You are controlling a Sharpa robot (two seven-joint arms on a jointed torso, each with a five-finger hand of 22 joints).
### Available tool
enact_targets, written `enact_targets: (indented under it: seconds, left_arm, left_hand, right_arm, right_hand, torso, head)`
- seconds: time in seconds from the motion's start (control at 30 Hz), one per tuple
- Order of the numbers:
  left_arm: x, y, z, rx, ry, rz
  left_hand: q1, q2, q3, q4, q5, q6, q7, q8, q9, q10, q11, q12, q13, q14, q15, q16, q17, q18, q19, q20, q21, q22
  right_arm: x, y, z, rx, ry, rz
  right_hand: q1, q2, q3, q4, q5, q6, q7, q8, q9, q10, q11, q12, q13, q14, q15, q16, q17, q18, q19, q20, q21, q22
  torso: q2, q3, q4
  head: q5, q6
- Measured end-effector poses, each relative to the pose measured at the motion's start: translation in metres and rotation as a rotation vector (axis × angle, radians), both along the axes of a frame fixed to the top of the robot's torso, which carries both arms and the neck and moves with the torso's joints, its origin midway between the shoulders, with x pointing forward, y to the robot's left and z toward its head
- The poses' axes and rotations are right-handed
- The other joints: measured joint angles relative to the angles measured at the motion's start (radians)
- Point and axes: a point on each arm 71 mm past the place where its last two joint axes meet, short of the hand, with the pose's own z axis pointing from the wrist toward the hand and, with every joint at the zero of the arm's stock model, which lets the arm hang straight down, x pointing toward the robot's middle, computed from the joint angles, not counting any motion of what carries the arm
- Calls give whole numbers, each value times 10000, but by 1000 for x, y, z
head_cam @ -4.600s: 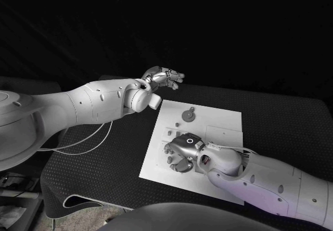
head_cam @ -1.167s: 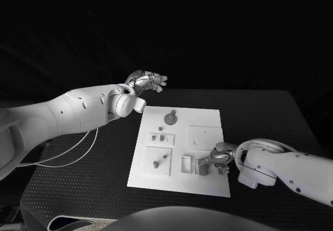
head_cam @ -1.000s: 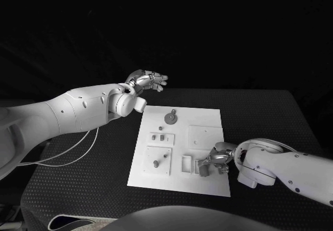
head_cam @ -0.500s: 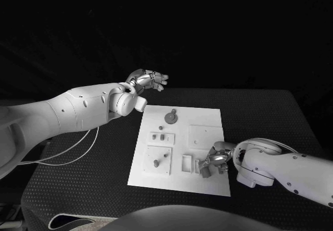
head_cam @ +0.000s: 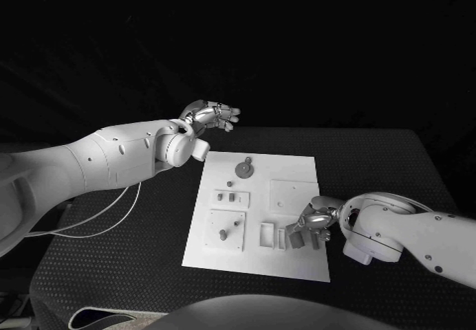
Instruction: Assemble the parts on the task board
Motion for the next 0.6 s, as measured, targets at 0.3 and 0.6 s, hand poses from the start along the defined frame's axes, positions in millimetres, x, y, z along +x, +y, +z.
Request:
enact_targets:
  seconds: [0.3, 0.6]
  left_arm:
    - [0, -2, 0, -4, 14, -22]
    - [0, -4, 0, -17, 17, -63]
  left_hand:
    - [0, 0, 0, 0, 0, 0, 0, 0, 0, 0, 0, 39, 0, 0, 0, 0, 10, 0, 0, 0, 0, 10]
    - [0, 0, 0, 0, 0, 0, 0, 0, 0, 0, 0, 39, 0, 0, 0, 0, 9, 0, 0, 0, 0, 20]
  right_arm:
    - [1, 14, 2, 634, 697, -541]
    - [6, 34, -3, 695, 953, -604]
  right_hand:
    - [-246, -11, -69, 68, 0, 77, -7, 79, 18, 70, 1, -9, 29, 41, -6, 0, -22, -4, 2, 2, 7, 9]
    - [-546, -46, -62, 156, 1, 120, 8, 27, 44, 72, 1, -48, 68, 46, -25, -1, -45, -4, 3, 4, 32, -4]
  torso:
    - [11, -6, 20]
    - [13, -19, 28]
  head:
    - [-47, 12]
    - [-55, 1]
